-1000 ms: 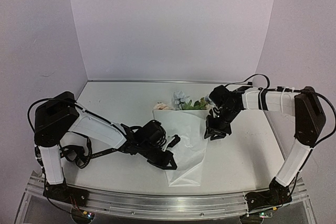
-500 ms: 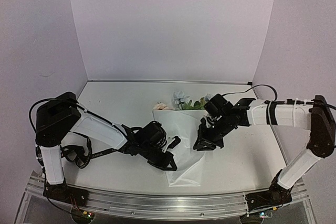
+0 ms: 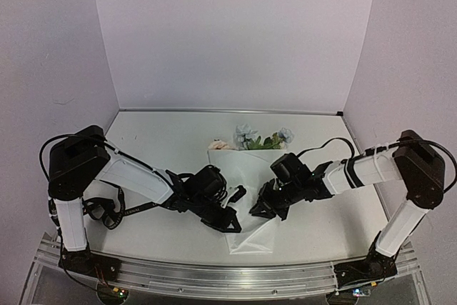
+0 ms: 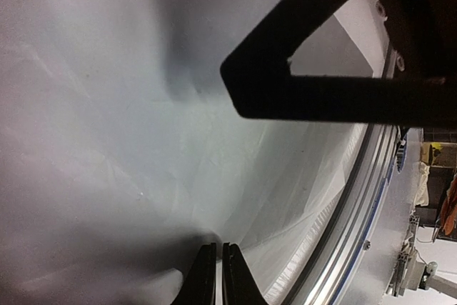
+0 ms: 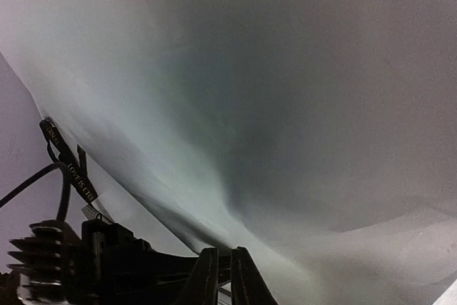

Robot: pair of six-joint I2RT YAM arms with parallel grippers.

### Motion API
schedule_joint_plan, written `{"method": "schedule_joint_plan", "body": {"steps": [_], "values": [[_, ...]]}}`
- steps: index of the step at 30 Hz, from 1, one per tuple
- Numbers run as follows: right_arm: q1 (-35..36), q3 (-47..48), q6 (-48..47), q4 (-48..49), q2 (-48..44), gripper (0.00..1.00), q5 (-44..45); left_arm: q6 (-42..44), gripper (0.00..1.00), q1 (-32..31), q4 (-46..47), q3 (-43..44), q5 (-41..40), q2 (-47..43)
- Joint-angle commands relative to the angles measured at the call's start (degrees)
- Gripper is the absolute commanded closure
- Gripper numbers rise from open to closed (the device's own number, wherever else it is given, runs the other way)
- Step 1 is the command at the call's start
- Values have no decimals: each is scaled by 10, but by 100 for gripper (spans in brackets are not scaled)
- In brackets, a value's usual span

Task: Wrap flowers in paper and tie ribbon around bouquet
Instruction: Press the fold line of the 2/3-folded wrapping paper.

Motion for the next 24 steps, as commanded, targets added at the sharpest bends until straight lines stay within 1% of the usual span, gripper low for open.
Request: {"method": "schedule_joint_plan", "body": {"steps": [1, 6, 12, 18, 24], "values": [[25, -48, 63, 105, 10, 92, 22, 7, 94, -2, 15, 6, -9, -22], [39, -94, 80, 147, 8, 93, 37, 7, 95, -2, 16, 5, -10, -19], [43, -134, 85, 172, -8, 93, 46, 8, 94, -2, 14, 2, -19, -24], [43, -134, 74, 164, -38, 93, 34, 10, 95, -1, 10, 3, -19, -25], [52, -113, 39, 111, -72, 92, 22, 14, 95, -2, 8, 3, -20, -34]]}}
